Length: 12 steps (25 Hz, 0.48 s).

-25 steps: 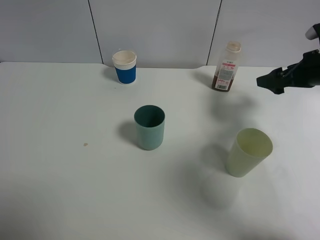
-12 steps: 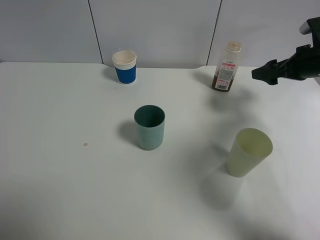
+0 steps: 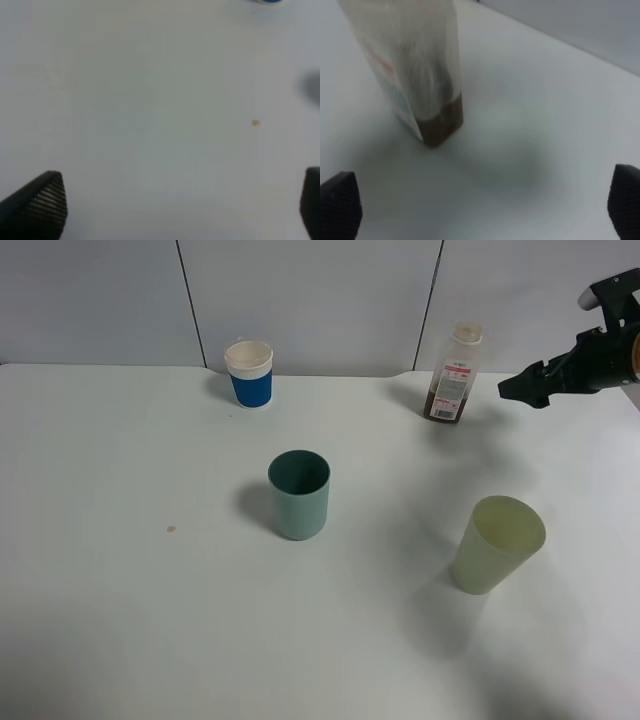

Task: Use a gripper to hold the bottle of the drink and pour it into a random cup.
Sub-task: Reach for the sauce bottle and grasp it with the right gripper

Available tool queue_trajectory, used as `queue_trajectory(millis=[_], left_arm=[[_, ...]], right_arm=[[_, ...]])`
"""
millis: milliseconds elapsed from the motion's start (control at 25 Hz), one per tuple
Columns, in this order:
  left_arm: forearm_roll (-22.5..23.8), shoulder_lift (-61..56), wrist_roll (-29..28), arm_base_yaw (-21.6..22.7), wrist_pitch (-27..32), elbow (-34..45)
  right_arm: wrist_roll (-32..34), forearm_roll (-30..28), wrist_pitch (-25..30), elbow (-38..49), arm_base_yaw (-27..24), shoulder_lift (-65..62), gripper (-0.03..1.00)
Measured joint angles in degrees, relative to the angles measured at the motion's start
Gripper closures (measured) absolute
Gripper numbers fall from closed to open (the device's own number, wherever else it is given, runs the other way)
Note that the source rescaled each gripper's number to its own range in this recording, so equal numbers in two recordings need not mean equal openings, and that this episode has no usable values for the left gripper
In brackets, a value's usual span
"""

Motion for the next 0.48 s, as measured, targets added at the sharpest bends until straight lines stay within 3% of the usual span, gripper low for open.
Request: queue_trajectory(millis=[480], left_arm=[[0.0, 0.0, 0.0, 0.0, 0.0, 0.0]], right_arm=[[0.16, -0.34, -4.56, -8.8, 0.0, 10.74, -0.03]])
